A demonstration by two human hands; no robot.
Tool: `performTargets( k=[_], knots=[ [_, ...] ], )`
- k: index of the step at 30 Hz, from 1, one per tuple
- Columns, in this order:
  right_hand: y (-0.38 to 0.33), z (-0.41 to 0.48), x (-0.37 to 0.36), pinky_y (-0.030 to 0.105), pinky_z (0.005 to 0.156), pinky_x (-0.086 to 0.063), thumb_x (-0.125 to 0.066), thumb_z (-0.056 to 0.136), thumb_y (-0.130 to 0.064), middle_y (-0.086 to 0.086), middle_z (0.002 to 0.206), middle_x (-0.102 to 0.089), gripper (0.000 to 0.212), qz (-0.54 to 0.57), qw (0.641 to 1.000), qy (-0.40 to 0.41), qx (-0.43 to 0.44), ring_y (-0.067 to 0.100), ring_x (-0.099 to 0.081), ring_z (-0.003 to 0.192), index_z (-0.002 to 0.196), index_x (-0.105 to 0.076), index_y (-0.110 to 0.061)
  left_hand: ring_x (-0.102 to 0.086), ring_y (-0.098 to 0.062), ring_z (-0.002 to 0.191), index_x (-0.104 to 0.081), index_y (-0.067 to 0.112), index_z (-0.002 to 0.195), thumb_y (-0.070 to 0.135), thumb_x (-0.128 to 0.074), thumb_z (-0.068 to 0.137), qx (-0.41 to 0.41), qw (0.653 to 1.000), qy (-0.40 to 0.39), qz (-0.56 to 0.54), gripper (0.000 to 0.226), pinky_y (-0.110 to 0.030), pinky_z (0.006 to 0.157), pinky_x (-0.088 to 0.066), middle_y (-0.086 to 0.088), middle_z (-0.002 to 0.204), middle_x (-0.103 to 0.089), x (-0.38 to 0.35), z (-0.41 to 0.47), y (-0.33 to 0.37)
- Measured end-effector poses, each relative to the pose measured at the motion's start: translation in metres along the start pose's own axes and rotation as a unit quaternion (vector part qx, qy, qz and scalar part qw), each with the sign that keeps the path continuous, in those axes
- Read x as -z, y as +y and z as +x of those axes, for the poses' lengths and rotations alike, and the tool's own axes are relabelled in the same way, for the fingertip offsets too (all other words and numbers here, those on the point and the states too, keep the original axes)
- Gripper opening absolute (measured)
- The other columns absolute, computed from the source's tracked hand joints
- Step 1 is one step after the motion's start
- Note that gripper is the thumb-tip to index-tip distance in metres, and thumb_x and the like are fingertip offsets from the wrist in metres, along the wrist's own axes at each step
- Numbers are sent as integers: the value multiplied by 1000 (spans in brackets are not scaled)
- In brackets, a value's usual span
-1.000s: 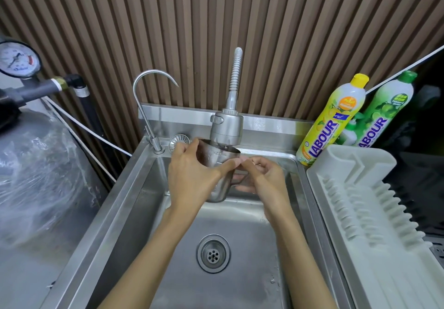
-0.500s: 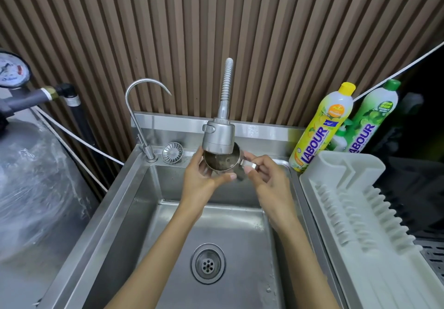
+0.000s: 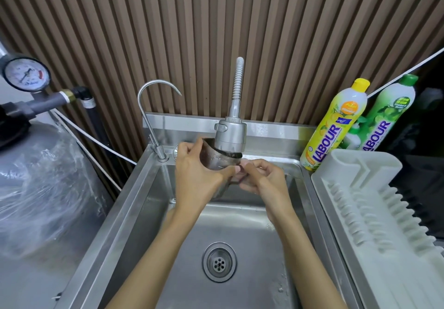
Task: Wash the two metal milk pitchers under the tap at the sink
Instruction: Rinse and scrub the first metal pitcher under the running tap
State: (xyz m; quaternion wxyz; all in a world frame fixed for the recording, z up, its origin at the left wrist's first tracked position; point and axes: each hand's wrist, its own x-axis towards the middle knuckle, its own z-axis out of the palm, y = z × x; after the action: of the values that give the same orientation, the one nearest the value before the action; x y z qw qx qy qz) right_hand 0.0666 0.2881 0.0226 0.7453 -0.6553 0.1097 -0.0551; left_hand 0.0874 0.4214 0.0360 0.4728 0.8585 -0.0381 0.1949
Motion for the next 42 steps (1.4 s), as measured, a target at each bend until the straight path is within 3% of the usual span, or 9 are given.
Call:
performTargets(
  k=[3, 12, 17, 20, 26, 29, 33, 37, 42],
  knots=[
    [-13, -3, 7, 26, 51, -57, -68, 83, -22, 3, 66, -72, 20, -65, 997, 39, 3, 12, -70, 61, 73, -60, -7, -59, -13, 82, -67, 18, 91, 46, -88, 51, 71, 995, -31, -59, 53, -17, 73, -42, -1, 91, -58, -3, -4, 0],
    [-40, -26, 11, 37, 75, -51, -63, 86, -28, 6, 78, -70, 18, -380, 903, 110, 165, 23, -65, 81, 75, -60, -14, -65, -6, 81, -63, 11, 99, -11, -69, 70, 198, 855, -248, -410, 37, -13, 72, -48, 8, 78, -71, -12, 4, -4],
    [-23, -10, 14, 16, 79, -49, -58, 89, -10, -6, 108, -70, 16, -210, 966, 62, 138, 4, -65, 87, 74, -54, -15, -65, -3, 81, -56, 7, 111, -20, -74, 56, 162, 883, -148, -415, 64, -13, 70, -50, 6, 86, -70, -26, 8, -3],
    [-9, 1, 10, 24, 90, -48, -55, 91, -6, -16, 112, -67, 15, -75, 992, 1, 100, -4, -64, 90, 77, -52, -10, -62, 3, 94, -56, 25, 113, -22, -75, 55, 91, 917, -80, -380, 77, -11, 79, -46, 2, 110, -61, -25, 9, -4],
    [15, 3, -3, 34, 93, -52, -54, 92, -8, 10, 101, -71, 18, 91, 994, -52, 17, 23, -65, 97, 75, -50, -8, -50, -5, 100, -49, 40, 107, -1, -86, 50, 9, 986, -55, -156, 79, 5, 78, -33, 13, 103, -46, -1, 14, -1],
    [17, 0, -7, 25, 79, -57, -57, 91, -12, 6, 82, -71, 14, 76, 997, -34, 7, 18, -67, 82, 77, -56, -8, -48, -1, 91, -55, 32, 111, 10, -89, 50, 8, 996, -47, -70, 73, 8, 72, -29, 11, 95, -41, 7, 13, 1],
    [10, -2, -3, 25, 61, -57, -63, 87, -21, 3, 72, -72, 18, 25, 1000, -1, -17, 13, -70, 71, 78, -61, -6, -47, -14, 93, -61, 17, 116, 45, -87, 51, 32, 998, -50, 23, 76, -17, 76, -35, 2, 96, -43, 11, 7, 3],
    [-5, -6, 8, 36, 57, -60, -69, 83, -21, 15, 81, -74, 21, -19, 999, 29, -37, 23, -74, 72, 76, -62, -1, -59, -17, 84, -68, 20, 87, 63, -81, 46, 96, 991, -87, -24, 61, -28, 75, -46, 1, 91, -59, 6, -2, 6],
    [-23, -11, 17, 40, 69, -56, -73, 75, -33, 7, 65, -71, 30, -256, 959, 104, 69, 25, -68, 67, 61, -60, -10, -69, -2, 78, -72, 20, 93, 15, -85, 61, 186, 928, -185, -265, 35, -3, 63, -45, 6, 86, -76, -2, -10, -4]
  ],
)
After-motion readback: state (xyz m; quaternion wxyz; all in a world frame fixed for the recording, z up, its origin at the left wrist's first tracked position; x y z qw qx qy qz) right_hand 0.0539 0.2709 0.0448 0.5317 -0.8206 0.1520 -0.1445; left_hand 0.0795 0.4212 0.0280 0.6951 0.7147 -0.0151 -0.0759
